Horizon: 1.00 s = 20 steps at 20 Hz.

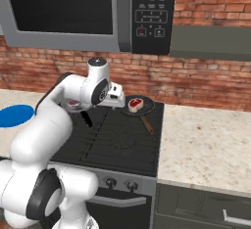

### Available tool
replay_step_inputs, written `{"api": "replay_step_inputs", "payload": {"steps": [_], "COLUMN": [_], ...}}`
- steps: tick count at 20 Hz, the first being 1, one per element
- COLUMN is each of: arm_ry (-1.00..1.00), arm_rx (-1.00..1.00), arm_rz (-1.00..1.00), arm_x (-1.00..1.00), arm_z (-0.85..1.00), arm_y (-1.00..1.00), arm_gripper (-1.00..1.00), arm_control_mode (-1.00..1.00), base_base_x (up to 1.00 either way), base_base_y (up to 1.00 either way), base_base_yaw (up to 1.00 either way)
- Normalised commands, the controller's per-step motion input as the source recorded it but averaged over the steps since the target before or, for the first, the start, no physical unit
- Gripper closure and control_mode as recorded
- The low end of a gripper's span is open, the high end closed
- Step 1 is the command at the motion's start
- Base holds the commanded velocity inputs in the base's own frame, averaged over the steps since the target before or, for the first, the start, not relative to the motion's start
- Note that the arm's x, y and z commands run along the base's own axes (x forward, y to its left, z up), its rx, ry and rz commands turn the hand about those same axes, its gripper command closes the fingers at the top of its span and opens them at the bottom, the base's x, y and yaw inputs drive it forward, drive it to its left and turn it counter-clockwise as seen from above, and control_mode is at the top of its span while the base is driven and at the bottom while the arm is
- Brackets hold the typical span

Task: Place one of the steaks on the plate and the other in the bowl. Then place the bowl in the fridge.

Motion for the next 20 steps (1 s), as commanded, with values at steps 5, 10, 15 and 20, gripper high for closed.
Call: {"api": "replay_step_inputs", "payload": {"steps": [5,10,15,20], "arm_ry": [0.00,-0.02,0.00,0.02], "arm_rx": [0.00,0.00,0.00,0.00], "arm_rz": [0.00,0.00,0.00,0.00], "arm_x": [0.43,0.38,0.46,0.51], "arm_z": [-0.17,-0.22,-0.09,-0.09], "arm_y": [-0.22,-0.18,-0.10,-0.08], "arm_gripper": [-1.00,-1.00,-1.00,-1.00], "arm_control_mode": [-1.00,-1.00,-1.00,-1.00], "base_base_x": [0.00,0.00,0.00,0.00], "base_base_y": [0.00,0.00,0.00,0.00], "base_base_yaw": [0.00,0.00,0.00,0.00]}}
